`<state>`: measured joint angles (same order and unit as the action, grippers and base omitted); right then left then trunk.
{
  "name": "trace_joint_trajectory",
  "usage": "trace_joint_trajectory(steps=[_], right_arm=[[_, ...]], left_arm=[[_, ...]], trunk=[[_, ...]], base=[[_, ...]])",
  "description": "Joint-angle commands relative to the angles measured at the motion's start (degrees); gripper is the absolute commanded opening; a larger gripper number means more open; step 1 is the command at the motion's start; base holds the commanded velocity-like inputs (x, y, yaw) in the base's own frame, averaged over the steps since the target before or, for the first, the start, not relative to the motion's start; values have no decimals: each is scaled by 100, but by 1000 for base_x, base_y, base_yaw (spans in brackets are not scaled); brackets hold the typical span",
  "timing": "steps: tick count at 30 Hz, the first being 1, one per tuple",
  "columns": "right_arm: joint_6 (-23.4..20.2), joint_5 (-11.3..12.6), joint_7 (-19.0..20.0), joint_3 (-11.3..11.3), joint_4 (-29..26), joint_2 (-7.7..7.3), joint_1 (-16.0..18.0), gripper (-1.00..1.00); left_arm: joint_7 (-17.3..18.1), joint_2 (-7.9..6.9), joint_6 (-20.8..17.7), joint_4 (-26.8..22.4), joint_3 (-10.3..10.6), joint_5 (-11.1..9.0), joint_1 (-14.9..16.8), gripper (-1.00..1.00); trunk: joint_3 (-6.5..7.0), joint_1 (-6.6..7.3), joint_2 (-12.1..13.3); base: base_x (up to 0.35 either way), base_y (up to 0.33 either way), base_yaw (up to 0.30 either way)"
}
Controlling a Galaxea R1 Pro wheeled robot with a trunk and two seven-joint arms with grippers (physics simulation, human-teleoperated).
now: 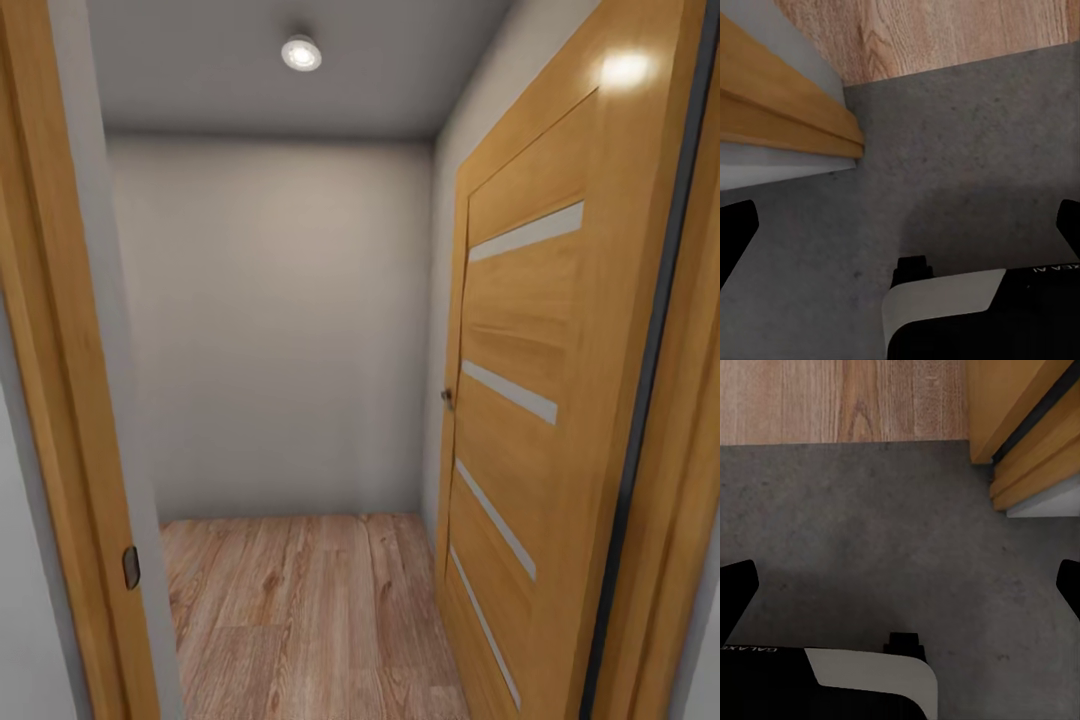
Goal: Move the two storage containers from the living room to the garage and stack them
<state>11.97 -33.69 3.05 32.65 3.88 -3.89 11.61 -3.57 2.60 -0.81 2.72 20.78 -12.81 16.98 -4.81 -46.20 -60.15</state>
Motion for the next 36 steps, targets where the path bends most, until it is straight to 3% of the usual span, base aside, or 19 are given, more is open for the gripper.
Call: trace_joint_trajectory(steps=[1, 13, 26, 36], right_arm=[[31, -1, 11, 33, 20, -8, 8, 100], [47, 45, 42, 35, 14, -13, 8, 100], [16, 3, 20, 35, 16, -6, 8, 100], [15, 0, 13, 31, 16, -6, 8, 100]], left_arm=[[-12, 4, -7, 9, 49, -54, 7, 100], [-12, 4, -7, 9, 49, -56, 7, 100], [-13, -9, -8, 7, 49, -58, 7, 100], [-12, -14, -7, 9, 49, -37, 7, 100]], trunk=[[-15, -1, -7], [-31, -1, -7], [-142, -1, -7], [-233, -1, -7]], base=[[0, 0, 0], [0, 0, 0], [5, 2, 0], [182, 125, 0]])
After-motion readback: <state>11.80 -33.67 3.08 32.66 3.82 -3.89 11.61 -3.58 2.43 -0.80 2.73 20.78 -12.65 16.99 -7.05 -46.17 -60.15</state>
